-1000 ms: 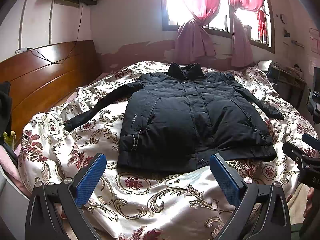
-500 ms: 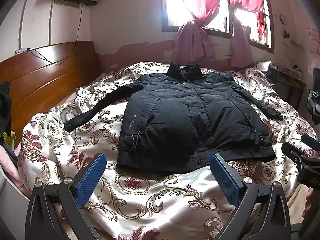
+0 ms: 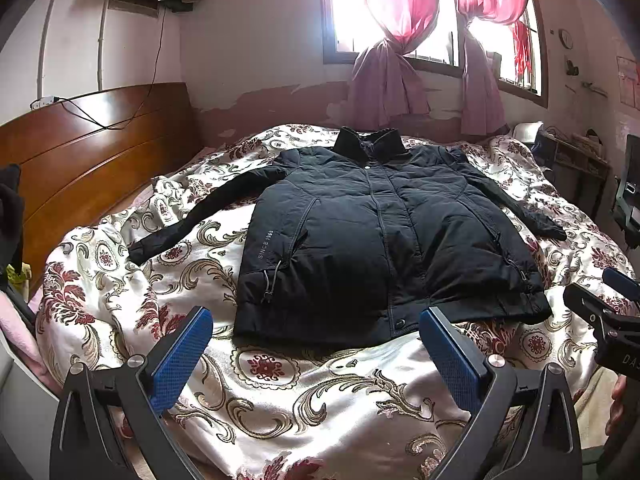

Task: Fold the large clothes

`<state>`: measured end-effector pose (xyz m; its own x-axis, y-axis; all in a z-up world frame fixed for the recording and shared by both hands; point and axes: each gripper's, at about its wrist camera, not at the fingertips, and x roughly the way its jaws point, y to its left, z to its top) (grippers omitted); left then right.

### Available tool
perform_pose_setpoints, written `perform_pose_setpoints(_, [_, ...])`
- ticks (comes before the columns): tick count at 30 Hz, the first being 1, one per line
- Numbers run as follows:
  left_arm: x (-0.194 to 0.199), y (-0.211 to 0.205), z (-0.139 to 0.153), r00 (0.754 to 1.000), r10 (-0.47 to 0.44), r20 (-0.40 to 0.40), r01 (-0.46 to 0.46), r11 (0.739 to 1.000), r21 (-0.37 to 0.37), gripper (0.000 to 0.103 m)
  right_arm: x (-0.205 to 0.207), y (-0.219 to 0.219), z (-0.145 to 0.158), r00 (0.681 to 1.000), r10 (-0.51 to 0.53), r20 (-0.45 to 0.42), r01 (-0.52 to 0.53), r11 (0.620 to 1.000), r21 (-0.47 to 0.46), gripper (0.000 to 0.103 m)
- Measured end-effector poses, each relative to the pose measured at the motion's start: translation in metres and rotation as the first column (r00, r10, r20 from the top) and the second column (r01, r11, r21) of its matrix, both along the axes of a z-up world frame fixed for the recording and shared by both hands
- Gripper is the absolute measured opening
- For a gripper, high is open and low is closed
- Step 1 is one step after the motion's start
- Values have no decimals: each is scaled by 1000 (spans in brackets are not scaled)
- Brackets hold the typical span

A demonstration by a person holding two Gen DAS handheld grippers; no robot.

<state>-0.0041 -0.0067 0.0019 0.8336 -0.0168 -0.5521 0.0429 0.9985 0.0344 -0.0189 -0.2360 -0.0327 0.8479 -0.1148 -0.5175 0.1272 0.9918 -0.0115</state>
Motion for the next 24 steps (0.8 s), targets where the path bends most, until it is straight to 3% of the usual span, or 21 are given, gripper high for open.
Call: perform_pose_setpoints(24, [1, 2, -2, 1000, -1, 1, 1, 1000, 1, 103, -1, 1, -2, 1000, 1, 2, -1, 1000, 0, 102])
